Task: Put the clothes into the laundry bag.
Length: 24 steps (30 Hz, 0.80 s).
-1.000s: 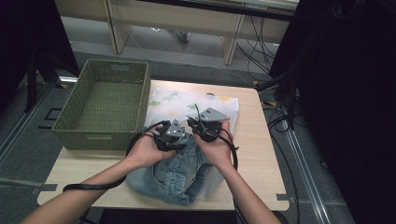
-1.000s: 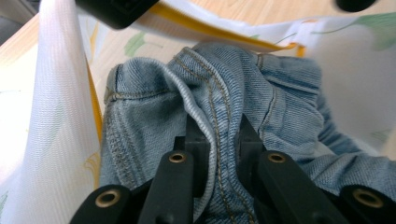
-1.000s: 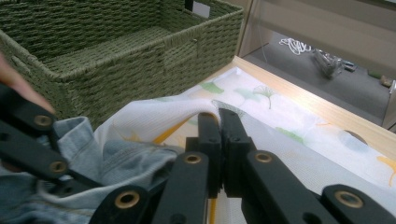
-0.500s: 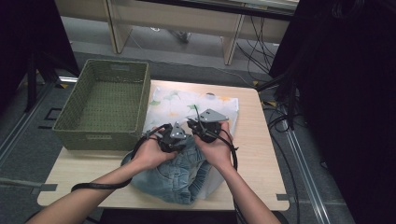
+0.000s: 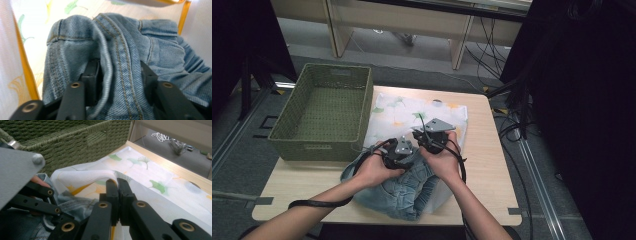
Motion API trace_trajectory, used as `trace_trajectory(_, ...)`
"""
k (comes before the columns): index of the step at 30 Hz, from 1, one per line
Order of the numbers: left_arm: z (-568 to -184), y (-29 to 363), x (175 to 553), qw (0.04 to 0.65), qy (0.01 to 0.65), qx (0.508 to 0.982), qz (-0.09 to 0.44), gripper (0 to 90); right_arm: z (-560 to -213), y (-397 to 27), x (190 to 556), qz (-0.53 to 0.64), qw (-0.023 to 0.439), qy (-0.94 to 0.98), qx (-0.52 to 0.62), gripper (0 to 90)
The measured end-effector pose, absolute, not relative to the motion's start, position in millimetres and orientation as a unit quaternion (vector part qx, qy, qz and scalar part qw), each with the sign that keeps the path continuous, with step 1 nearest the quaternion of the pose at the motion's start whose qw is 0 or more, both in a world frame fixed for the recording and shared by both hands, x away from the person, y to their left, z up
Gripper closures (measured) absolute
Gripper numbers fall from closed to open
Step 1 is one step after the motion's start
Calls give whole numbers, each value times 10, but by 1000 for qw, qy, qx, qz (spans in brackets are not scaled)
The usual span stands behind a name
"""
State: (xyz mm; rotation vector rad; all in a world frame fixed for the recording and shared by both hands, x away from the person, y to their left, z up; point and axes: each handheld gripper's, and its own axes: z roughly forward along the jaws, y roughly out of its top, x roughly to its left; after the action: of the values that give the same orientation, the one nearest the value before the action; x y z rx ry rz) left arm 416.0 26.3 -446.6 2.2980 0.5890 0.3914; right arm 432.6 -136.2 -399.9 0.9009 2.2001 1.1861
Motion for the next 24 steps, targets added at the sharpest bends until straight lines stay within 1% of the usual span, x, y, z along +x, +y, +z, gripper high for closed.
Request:
trace_trajectory(5, -4377, 291, 4152, 378, 226, 883, 160, 450, -4007, -1370, 4331, 432, 240, 804, 329, 898)
trace_trajectory(9, -4289, 325, 4125, 388, 217, 880, 169, 389, -4007, -1371, 4335, 432, 240, 804, 331, 898)
trace_trajectory(15, -4084, 423, 3991, 424, 209, 866, 165, 352, -4008, -1379, 4337, 431, 242, 804, 330, 898)
trace_trajectory(17, -4006, 480, 3909, 432, 213, 863, 150, 346, -4008, -1381, 4337, 431, 240, 804, 331, 897)
trace_trajectory(20, -3930, 584, 3789, 440, 205, 863, 142, 336, -4006, -1374, 4324, 431, 235, 802, 341, 897)
trace_trajectory(24, -3907, 704, 3652, 445, 203, 863, 127, 322, -4003, -1378, 4325, 431, 237, 802, 339, 897)
